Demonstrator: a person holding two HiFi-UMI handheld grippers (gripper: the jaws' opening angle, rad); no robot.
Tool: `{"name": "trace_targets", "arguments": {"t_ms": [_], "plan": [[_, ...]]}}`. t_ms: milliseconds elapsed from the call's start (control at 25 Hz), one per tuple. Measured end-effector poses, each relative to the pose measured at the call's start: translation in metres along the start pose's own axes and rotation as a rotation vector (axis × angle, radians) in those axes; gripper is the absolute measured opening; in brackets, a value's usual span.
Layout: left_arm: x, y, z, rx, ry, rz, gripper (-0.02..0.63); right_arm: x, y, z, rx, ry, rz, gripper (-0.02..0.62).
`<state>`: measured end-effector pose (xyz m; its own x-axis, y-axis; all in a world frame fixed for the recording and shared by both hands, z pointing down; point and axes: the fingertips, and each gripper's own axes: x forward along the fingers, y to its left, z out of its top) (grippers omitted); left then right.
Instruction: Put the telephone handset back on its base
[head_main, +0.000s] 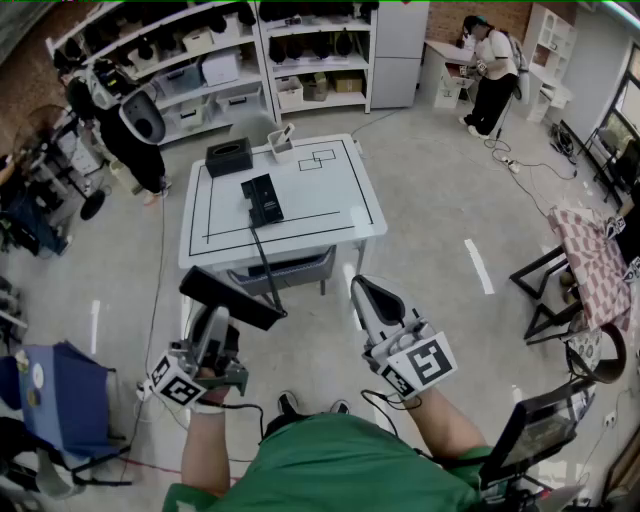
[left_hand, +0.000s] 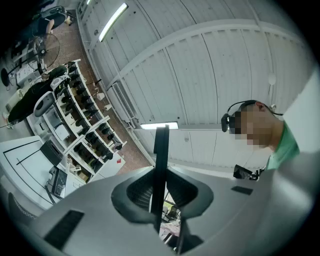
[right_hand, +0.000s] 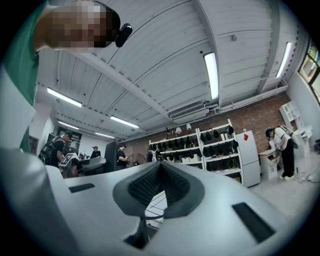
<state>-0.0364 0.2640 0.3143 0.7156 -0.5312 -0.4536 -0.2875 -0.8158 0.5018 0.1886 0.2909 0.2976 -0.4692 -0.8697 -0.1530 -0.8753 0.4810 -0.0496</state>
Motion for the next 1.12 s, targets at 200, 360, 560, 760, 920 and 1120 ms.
{"name": "trace_targets", "arguments": {"t_ms": [200, 360, 560, 760, 920, 1120], "plan": [[0.004, 0.002, 0.001, -0.002, -0.002, -0.005, 0.08, 0.005, -0.002, -0.001, -0.001, 0.002, 0.006, 0.022], [0.0, 0.0, 0.001, 0.015, 0.004, 0.011, 0.08, 0.003, -0.002, -0.001, 0.003, 0.001, 0.012, 0.023], [-0.001, 0.003, 0.005, 0.031, 0.002, 0.023, 0.08, 0.011, -0.009, -0.009, 0.04, 0.004, 0.017, 0.023], [0.003, 0.021, 0.008, 0.019, 0.007, 0.027, 0.08, 0.029, -0.02, -0.018, 0.052, 0.024, -0.008, 0.023], [0.011, 0.047, 0.014, 0.004, 0.006, 0.004, 0.08, 0.05, -0.029, -0.023, 0.035, 0.031, -0.044, 0.023], [0.022, 0.092, 0.034, -0.015, -0.009, -0.032, 0.08, 0.095, -0.04, -0.027, -0.013, 0.039, -0.089, 0.023]]}}
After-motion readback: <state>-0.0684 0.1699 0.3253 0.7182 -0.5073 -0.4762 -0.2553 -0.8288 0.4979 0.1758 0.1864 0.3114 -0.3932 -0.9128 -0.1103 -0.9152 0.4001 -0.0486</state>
